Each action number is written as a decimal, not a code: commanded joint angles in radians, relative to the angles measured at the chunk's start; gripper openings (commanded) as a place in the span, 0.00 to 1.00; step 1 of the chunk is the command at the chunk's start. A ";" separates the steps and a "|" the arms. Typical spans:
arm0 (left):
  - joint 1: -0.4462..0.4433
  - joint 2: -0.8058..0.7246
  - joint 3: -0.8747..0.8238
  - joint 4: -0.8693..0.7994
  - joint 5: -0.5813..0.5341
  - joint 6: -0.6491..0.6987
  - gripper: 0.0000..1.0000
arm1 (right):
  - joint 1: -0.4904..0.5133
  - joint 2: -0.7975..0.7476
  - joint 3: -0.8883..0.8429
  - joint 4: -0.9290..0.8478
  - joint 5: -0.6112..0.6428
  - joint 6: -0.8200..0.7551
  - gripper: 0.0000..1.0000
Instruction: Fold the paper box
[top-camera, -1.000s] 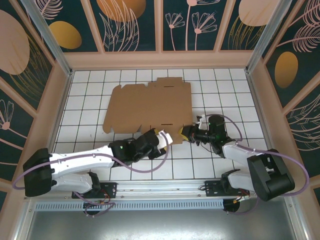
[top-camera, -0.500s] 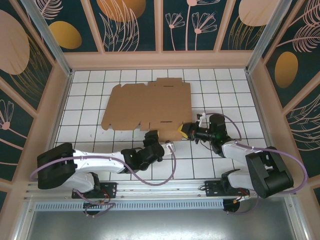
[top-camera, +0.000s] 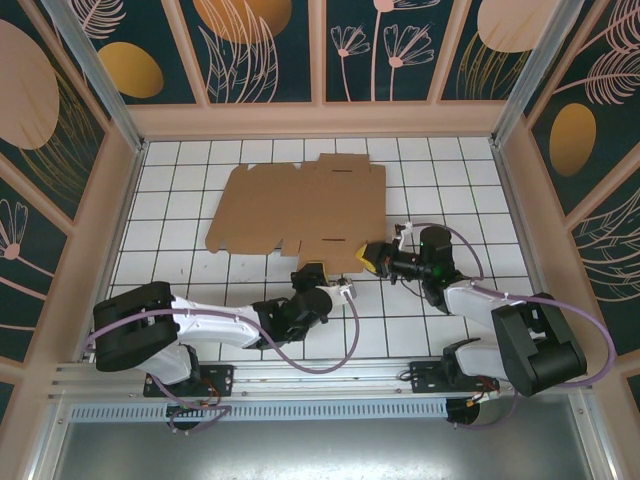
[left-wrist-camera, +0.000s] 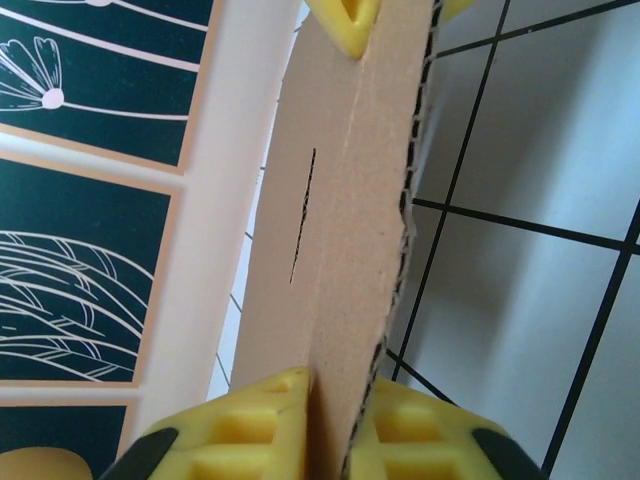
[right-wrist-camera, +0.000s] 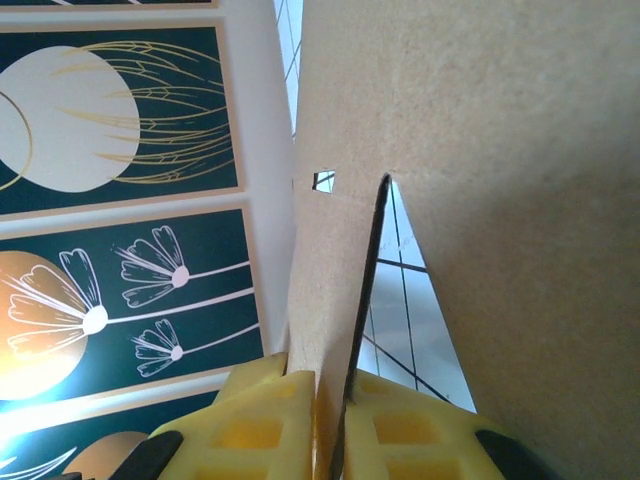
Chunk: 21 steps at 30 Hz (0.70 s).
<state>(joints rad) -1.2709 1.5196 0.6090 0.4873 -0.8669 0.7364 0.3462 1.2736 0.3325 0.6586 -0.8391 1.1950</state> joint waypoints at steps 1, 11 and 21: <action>-0.002 0.000 0.009 0.077 -0.039 -0.002 0.07 | -0.001 -0.012 0.017 0.021 -0.029 0.014 0.15; -0.001 0.001 0.023 0.114 -0.097 0.039 0.00 | -0.005 -0.072 0.044 -0.018 -0.041 -0.005 0.54; 0.012 -0.151 0.282 -0.168 -0.055 -0.128 0.00 | -0.114 -0.384 0.585 -0.872 0.363 -0.462 0.84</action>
<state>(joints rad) -1.2625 1.4349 0.7818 0.4179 -0.9428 0.7139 0.2581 0.9508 0.7685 0.0616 -0.6727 0.9180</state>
